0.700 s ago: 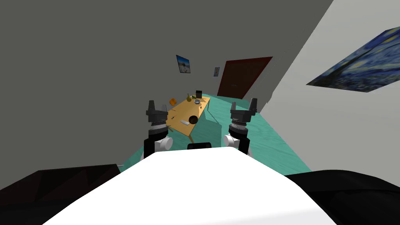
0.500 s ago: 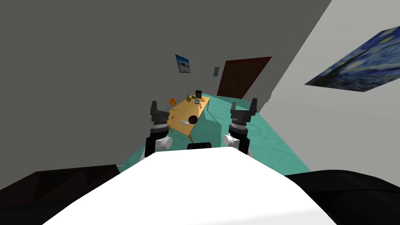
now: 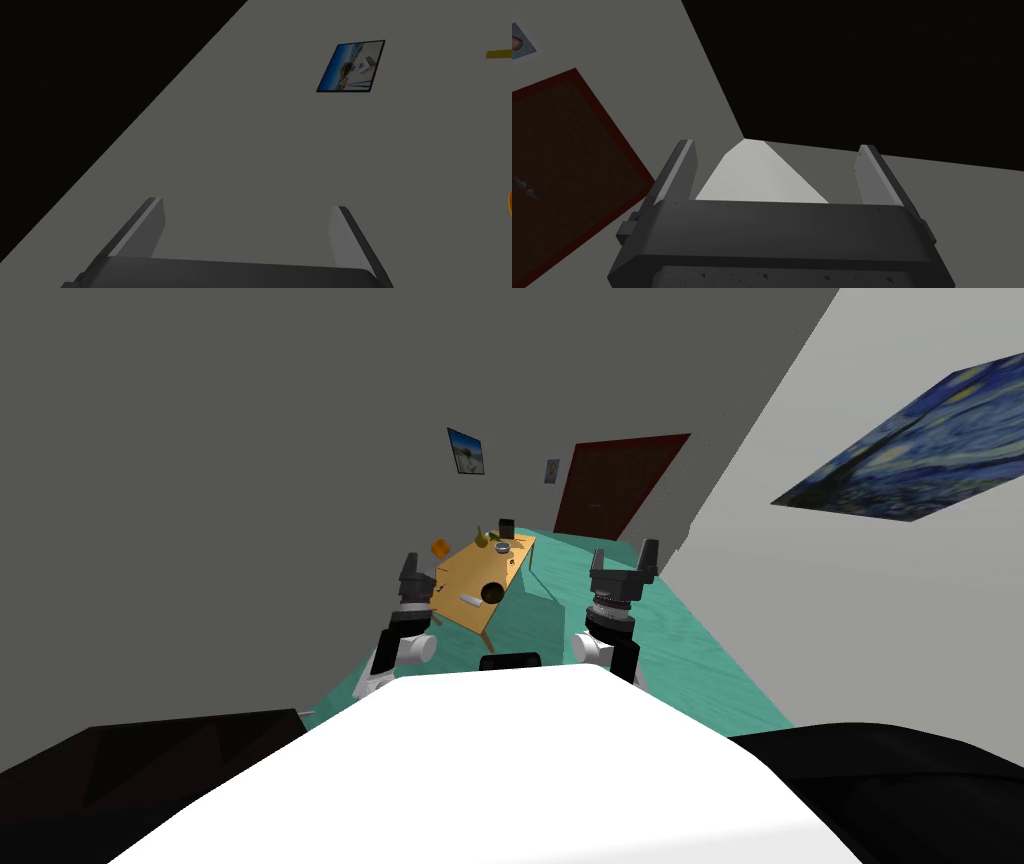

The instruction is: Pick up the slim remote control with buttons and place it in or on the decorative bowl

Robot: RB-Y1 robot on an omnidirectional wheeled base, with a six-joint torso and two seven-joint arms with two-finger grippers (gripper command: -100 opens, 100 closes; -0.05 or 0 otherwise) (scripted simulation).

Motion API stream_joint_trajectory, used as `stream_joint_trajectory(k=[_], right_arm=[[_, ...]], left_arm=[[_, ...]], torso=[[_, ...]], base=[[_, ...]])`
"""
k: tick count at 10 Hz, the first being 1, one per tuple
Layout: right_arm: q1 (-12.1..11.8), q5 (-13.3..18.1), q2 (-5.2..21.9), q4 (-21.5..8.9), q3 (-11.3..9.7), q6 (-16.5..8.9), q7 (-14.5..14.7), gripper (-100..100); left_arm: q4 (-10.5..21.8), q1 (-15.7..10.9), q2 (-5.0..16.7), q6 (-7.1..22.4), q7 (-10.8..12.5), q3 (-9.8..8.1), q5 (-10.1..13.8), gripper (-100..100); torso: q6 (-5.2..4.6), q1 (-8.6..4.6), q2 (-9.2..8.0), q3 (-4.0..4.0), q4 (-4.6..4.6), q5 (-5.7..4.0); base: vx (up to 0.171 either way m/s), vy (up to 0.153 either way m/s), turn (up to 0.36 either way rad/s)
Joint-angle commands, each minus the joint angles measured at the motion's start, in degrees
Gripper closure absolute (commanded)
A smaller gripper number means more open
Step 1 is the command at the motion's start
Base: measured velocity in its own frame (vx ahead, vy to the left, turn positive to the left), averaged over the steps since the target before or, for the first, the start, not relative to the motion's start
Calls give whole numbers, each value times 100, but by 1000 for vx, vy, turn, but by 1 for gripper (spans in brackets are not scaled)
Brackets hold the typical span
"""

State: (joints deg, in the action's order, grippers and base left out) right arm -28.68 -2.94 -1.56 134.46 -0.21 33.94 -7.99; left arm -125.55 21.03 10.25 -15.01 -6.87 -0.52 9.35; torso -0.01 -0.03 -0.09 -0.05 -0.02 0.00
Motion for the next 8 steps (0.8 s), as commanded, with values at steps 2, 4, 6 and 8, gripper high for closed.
stream_joint_trajectory(k=[2,4,6,8], right_arm=[[0,0,0,0,0,0,0,0],[0,0,0,0,0,0,0,0],[0,0,0,0,0,0,0,0],[0,0,0,0,0,0,0,0]], left_arm=[[324,-173,164,298,-160,-137,97,-100],[724,-447,433,648,-359,-382,268,-100],[1059,-592,568,874,-466,-512,362,-100],[1324,-741,704,1091,-578,-644,459,-100]], torso=[[0,-4,-2,-1,0,-1],[1,-4,-1,-1,0,-1],[1,-3,-4,-3,-1,-1],[1,-3,0,0,0,-1]], base=[[-34,-27,-20],[-39,-25,-23],[-35,-24,-14],[-30,-19,-19]])
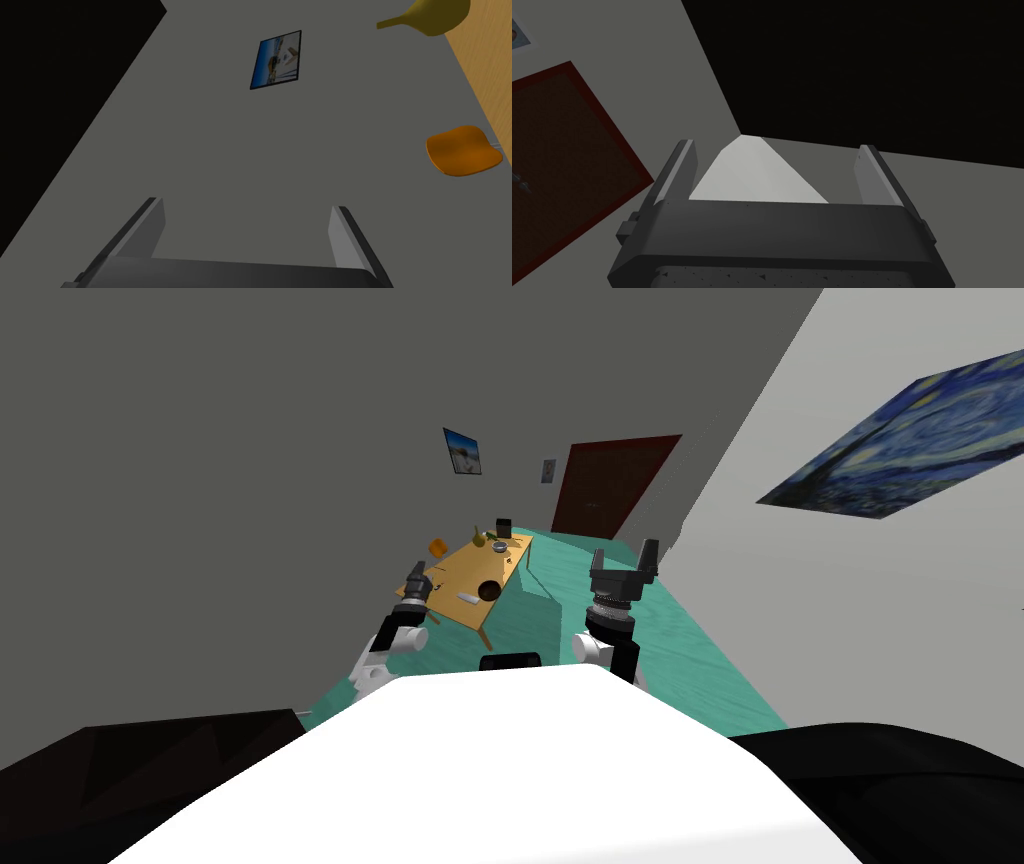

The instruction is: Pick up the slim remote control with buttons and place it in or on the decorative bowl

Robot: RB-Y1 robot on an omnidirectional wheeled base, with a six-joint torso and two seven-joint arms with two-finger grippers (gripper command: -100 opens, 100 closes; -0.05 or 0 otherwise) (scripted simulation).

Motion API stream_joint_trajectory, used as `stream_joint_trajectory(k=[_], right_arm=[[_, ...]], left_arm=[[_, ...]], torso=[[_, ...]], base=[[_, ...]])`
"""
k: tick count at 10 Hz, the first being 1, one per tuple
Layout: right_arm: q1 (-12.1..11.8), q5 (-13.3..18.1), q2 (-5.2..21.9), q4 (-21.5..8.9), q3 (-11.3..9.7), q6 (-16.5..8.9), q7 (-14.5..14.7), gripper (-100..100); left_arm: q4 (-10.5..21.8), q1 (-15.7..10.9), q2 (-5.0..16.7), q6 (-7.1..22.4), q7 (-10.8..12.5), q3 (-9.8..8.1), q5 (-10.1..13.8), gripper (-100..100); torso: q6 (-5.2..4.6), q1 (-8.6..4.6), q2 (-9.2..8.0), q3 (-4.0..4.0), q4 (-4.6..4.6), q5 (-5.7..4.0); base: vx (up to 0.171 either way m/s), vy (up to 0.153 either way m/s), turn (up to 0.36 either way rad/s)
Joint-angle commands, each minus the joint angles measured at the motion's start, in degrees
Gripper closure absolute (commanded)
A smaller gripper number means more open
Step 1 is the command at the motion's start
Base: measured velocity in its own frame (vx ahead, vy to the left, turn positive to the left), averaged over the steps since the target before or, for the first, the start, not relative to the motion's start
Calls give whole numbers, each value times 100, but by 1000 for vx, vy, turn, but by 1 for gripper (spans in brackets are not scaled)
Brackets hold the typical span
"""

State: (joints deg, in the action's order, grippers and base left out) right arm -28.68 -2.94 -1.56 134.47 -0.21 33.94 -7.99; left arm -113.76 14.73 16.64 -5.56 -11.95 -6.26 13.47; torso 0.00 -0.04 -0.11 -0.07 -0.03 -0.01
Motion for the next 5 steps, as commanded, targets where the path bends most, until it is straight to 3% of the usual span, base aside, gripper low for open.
stream_joint_trajectory(k=[1,4,5], right_arm=[[0,0,0,0,0,0,0,0],[0,0,0,0,0,0,0,0],[0,0,0,0,0,0,0,0]], left_arm=[[180,-111,64,146,-70,-71,47,-100],[723,-414,343,593,-303,-337,250,-100],[760,-414,343,593,-303,-337,250,-100]], torso=[[0,0,0,0,0,0],[0,-2,4,2,0,0],[1,-2,4,2,1,0]], base=[[-27,-15,-12],[-24,-23,-30],[-22,-18,-17]])
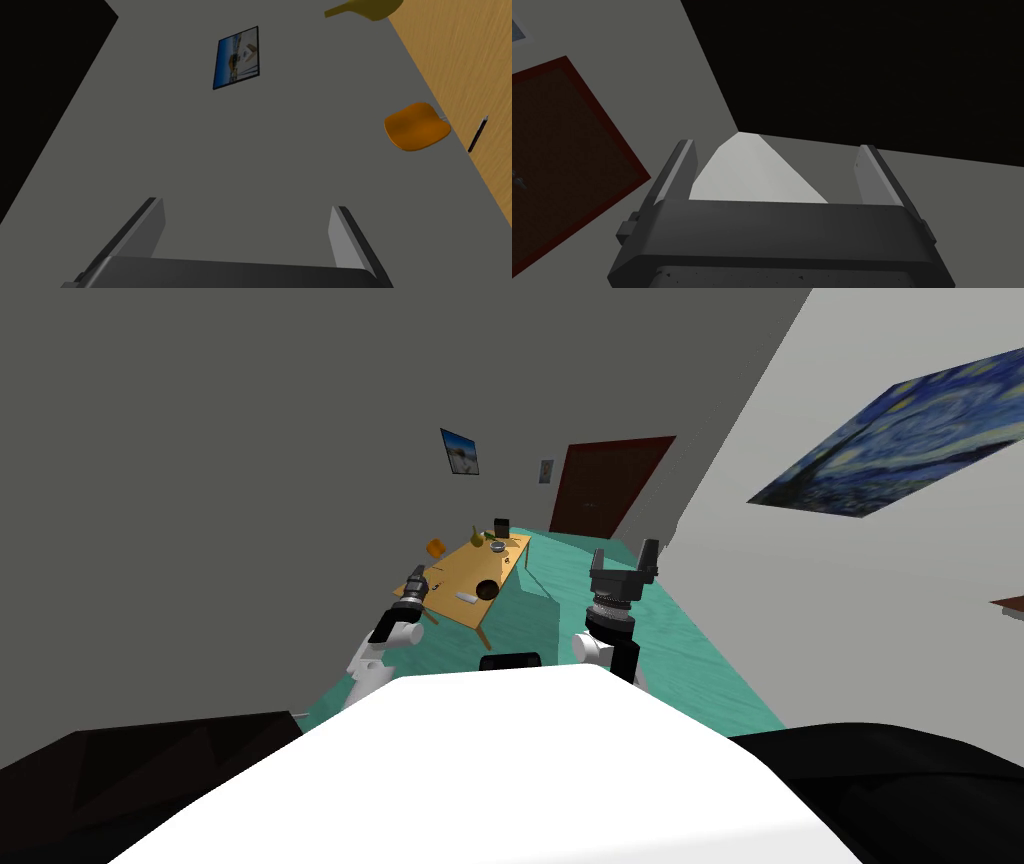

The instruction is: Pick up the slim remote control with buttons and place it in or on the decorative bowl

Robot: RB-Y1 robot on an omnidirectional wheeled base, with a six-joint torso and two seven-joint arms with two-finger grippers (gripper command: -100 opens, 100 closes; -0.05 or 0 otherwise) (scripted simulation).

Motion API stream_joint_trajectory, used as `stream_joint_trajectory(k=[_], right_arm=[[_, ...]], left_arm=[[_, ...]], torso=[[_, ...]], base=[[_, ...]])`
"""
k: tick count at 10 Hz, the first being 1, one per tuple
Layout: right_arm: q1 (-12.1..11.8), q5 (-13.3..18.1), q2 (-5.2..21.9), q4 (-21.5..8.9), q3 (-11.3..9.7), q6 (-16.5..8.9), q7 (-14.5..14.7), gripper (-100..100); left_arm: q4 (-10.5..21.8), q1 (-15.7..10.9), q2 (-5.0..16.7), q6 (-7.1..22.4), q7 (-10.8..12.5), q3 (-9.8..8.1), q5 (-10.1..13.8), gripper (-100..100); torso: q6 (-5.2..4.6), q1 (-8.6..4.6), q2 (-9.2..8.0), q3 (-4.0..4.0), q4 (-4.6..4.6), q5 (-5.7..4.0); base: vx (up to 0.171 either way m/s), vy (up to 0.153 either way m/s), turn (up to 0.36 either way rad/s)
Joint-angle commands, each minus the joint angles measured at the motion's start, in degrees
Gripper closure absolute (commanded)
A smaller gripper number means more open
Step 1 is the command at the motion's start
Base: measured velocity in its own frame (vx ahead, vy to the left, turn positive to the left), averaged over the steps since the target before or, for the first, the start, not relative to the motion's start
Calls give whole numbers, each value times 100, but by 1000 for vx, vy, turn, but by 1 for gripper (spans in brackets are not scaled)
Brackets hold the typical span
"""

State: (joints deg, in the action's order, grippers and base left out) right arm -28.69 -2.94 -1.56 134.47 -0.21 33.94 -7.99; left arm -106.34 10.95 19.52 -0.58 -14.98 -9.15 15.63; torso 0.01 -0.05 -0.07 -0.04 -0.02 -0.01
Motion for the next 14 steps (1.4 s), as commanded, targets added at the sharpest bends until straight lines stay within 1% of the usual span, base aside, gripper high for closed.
stream_joint_trajectory(k=[1,2,3,4,5,6,7,8,9,10,11,12,13,14], right_arm=[[0,0,0,0,0,0,0,0],[0,0,0,0,0,0,0,0],[0,0,0,0,0,0,0,0],[0,0,0,0,0,0,0,0],[0,0,0,0,0,0,0,0],[0,0,0,0,0,0,0,0],[0,0,0,0,0,0,0,0],[0,0,0,0,0,0,0,0],[0,0,0,0,0,0,0,0],[0,0,0,0,0,0,0,0],[0,0,0,0,0,0,0,0],[0,0,0,0,0,0,0,0],[-1,0,0,0,0,0,0,0],[-1,0,0,0,0,0,0,0]], left_arm=[[286,-188,197,286,-121,-177,140,-100],[323,-188,197,330,-121,-177,140,-100],[556,-339,340,520,-243,-304,248,-100],[636,-339,340,571,-243,-304,248,-100],[872,-486,481,781,-366,-425,356,-100],[957,-486,481,816,-366,-425,356,-100],[1158,-629,622,1043,-490,-539,464,-100],[1287,-629,622,1066,-490,-539,464,-100],[1498,-765,759,1283,-614,-645,572,-100],[1625,-765,759,1318,-614,-645,572,-100],[1822,-895,889,1520,-737,-741,679,-100],[1971,-895,889,1573,-737,-741,679,-100],[1971,-895,889,1573,-737,-741,679,-100],[2170,-1018,1012,1829,-859,-829,785,-100]], torso=[[0,0,0,0,0,0],[-1,-2,-1,-1,0,0],[1,0,-2,-1,0,0],[0,2,0,0,0,0],[0,2,2,1,0,0],[-1,1,4,2,1,0],[1,2,4,2,1,1],[-1,2,6,3,1,0],[0,2,7,4,1,1],[-1,2,9,5,2,0],[1,3,8,5,2,1],[-1,3,10,6,2,1],[1,4,11,6,2,1],[2,5,10,6,2,1]], base=[[-29,-26,-50],[-23,-19,-26],[-21,-19,-52],[-16,-14,-28],[-12,-18,-75],[-8,-13,-37],[-6,-17,-75],[-3,-13,-58],[1,-16,-103],[3,-10,-56],[6,-11,-97],[10,-7,-67],[7,-2,2],[10,-7,-105]])
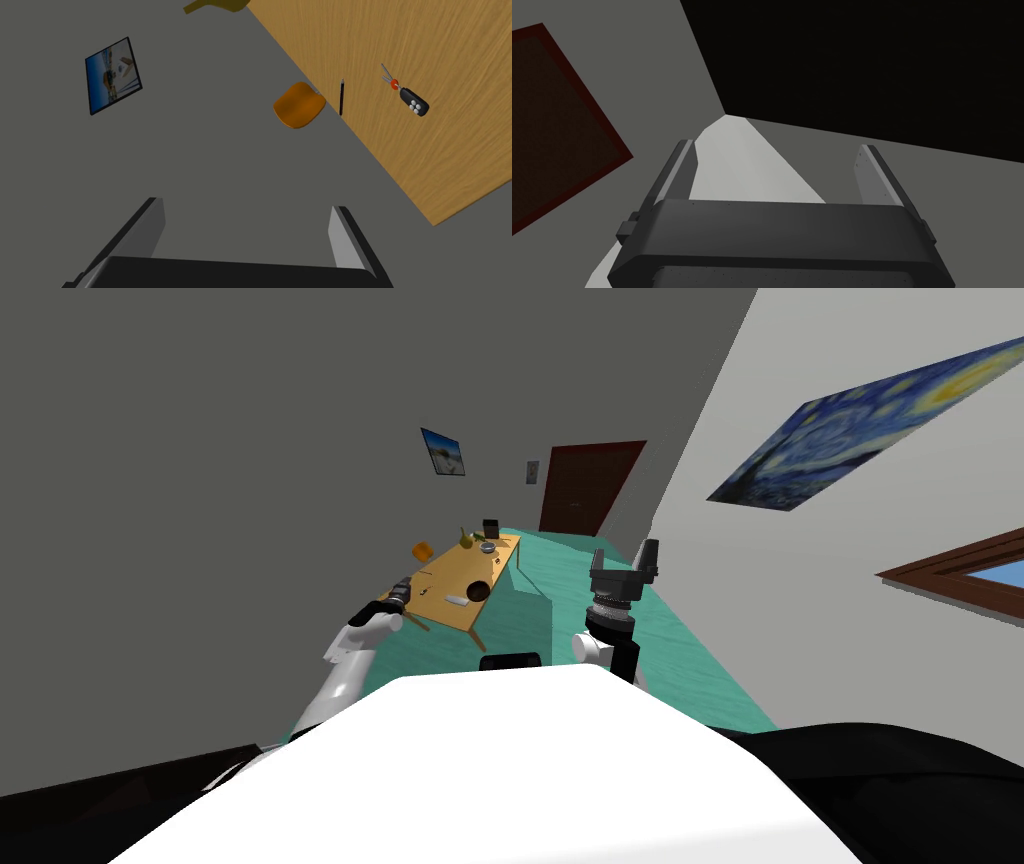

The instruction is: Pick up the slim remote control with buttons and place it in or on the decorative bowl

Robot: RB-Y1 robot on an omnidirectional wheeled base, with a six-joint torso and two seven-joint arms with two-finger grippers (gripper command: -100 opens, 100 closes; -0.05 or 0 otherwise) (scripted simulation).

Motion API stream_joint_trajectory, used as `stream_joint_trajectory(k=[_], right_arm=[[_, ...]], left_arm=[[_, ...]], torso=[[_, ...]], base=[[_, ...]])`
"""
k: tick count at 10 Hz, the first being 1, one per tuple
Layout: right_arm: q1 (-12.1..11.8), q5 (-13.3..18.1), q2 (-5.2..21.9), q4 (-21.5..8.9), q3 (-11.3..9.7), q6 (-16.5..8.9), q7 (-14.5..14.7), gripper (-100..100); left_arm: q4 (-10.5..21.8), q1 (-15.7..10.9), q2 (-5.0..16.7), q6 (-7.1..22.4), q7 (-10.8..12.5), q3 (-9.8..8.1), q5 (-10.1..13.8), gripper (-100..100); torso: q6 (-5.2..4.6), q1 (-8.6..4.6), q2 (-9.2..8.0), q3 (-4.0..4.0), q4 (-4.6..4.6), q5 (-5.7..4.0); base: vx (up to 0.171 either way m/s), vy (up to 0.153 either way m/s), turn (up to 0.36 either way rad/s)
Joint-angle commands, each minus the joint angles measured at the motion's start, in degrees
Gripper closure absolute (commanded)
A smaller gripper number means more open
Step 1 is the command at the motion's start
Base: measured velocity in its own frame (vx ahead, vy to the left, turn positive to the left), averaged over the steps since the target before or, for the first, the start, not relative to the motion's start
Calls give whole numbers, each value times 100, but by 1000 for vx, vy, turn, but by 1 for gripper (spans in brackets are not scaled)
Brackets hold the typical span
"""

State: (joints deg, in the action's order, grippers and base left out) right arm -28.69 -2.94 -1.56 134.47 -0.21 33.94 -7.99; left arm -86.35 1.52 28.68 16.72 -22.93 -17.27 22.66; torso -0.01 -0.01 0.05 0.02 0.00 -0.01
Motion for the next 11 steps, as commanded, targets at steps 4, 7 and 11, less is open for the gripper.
stream_joint_trajectory(k=[4,7,11], right_arm=[[0,0,0,0,0,0,0,0],[-1,0,0,0,0,0,0,0],[0,0,0,0,0,0,0,0]], left_arm=[[680,-191,210,356,-185,-96,186,-100],[1197,-404,417,812,-421,-224,389,-100],[1765,-500,512,1126,-536,-275,487,-100]], torso=[[0,2,2,1,1,1],[4,3,7,4,2,2],[-1,2,6,4,2,1]], base=[[15,-2,-73],[32,2,-131],[27,6,-100]])
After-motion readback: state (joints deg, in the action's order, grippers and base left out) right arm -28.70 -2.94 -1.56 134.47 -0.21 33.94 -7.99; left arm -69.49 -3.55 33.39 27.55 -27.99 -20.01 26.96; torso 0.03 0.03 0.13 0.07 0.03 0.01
